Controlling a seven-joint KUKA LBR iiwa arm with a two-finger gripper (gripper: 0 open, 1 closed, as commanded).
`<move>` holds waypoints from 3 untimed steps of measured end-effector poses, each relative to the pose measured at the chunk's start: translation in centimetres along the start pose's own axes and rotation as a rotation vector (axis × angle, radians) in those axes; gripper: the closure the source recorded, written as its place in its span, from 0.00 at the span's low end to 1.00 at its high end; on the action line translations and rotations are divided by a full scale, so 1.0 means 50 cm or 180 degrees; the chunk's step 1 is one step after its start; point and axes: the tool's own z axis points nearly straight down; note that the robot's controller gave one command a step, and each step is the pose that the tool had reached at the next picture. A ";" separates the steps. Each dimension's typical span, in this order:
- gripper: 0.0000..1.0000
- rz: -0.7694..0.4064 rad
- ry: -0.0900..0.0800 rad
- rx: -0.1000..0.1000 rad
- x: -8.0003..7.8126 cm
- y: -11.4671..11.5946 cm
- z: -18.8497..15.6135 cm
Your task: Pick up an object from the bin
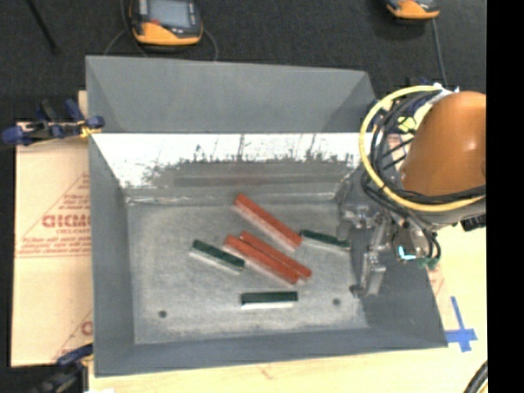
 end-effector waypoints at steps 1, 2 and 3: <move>0.00 -0.0903 -0.0017 -0.0002 -0.037 0.214 0.355; 0.00 -0.0791 -0.0017 0.0001 0.003 0.181 0.287; 0.00 -0.0315 -0.0009 -0.0001 0.027 0.166 0.291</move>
Offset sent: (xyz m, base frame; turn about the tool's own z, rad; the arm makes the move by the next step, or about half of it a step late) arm 0.0177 0.1058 -0.1754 -0.2866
